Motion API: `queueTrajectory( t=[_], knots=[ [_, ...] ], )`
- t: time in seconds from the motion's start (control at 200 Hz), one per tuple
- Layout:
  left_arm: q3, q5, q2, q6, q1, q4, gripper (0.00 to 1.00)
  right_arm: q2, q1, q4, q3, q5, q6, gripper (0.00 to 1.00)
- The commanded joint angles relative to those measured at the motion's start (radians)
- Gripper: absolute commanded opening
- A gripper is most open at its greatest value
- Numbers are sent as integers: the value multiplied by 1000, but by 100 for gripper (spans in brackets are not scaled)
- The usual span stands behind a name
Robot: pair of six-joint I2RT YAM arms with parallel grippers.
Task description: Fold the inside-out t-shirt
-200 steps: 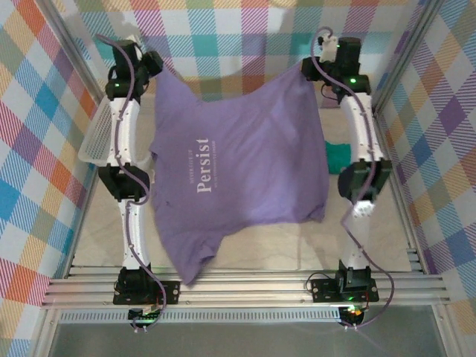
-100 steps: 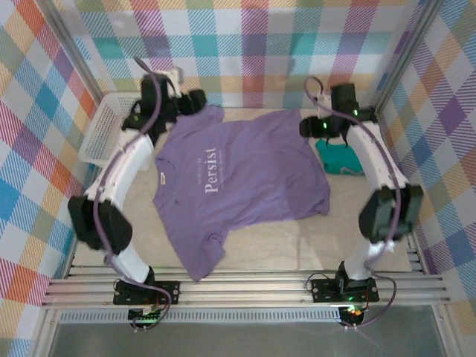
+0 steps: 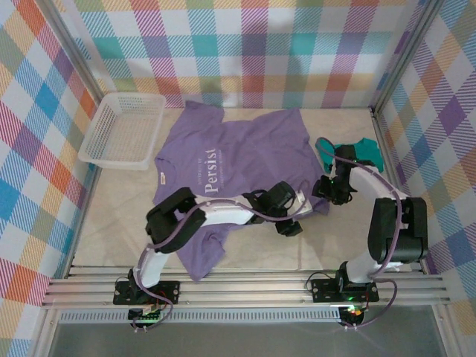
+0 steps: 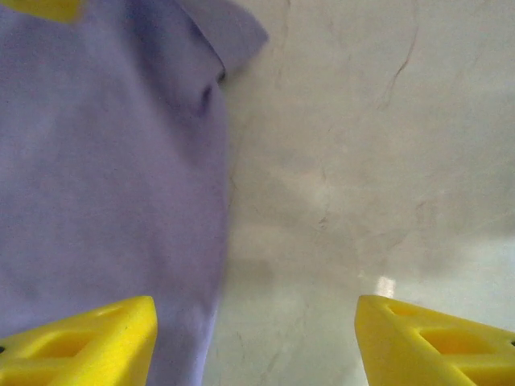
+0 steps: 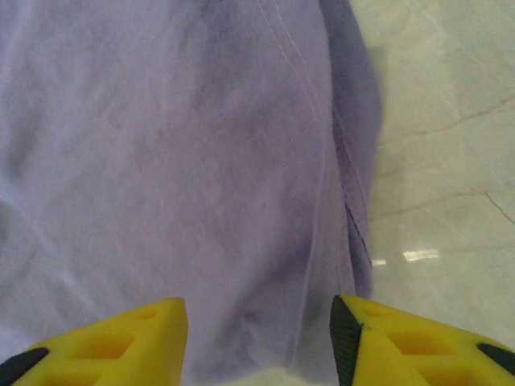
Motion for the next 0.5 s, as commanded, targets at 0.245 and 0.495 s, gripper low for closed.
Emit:
queueTrajectory(
  t=[0.245, 0.495],
  knots=[
    [82, -227, 126, 90, 2, 120, 25, 76, -14, 42, 42, 22, 23, 20],
    [-135, -60, -75, -94, 100, 110, 0, 68, 8, 58, 112, -216, -74, 1]
  ],
)
